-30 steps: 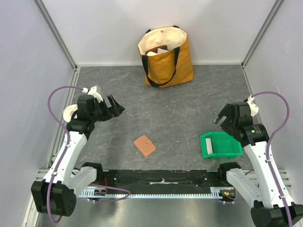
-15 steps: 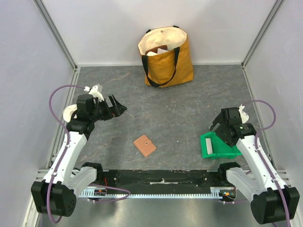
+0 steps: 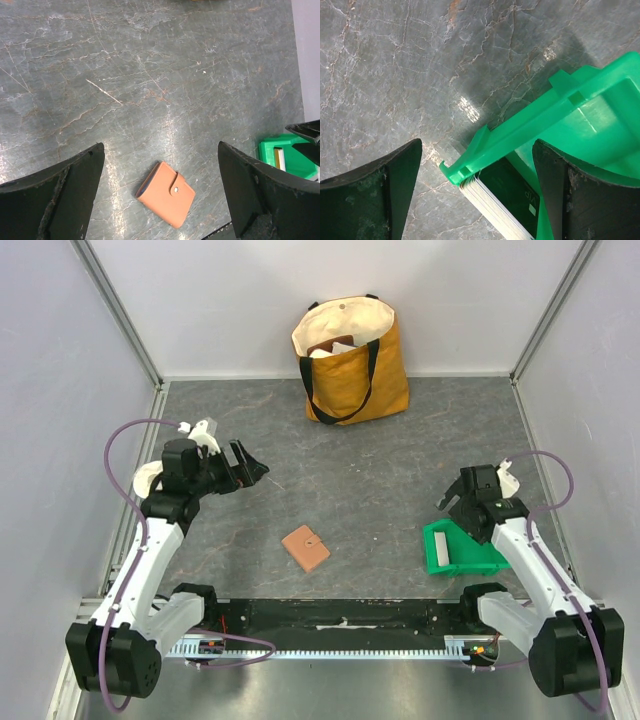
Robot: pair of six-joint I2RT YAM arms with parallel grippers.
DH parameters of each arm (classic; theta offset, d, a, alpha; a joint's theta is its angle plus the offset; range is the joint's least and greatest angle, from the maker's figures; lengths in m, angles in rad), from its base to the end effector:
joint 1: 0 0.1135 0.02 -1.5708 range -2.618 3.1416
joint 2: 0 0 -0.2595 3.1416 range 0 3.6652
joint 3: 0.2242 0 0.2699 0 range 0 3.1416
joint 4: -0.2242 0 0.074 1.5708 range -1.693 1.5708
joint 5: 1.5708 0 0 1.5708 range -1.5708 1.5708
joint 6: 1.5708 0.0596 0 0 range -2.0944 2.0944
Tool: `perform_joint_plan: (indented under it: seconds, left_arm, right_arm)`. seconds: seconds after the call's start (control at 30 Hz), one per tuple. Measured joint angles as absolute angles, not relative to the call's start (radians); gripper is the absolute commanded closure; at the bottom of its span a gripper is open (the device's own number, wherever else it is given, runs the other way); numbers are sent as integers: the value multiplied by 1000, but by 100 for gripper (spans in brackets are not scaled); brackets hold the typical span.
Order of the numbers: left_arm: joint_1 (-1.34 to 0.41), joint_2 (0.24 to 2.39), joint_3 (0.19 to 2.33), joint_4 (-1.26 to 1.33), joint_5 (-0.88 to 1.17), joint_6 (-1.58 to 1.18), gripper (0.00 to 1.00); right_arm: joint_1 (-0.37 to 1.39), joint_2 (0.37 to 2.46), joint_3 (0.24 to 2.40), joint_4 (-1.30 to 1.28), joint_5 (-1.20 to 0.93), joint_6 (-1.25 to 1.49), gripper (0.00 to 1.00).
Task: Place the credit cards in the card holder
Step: Move the storage box to the center of the board.
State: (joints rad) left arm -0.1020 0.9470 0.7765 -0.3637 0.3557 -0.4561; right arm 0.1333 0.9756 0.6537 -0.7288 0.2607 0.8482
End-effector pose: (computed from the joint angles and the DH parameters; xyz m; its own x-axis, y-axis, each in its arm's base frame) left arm 0.2463 -0.0461 0.2725 -0.6281 -0.3507 -0.6946 0.1303 0.8326 -0.5383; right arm 0.2087 0.0125 0.1879 -0.5699 0.6548 -0.4964 0.6442 0.7311 0.2248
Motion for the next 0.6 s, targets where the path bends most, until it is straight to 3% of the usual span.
perform_joint_plan:
  seconds: [0.6]
  left_arm:
    - [-102, 970, 773, -357, 377, -456, 1]
  right_arm:
    - [176, 1171, 641, -536, 176, 849, 2]
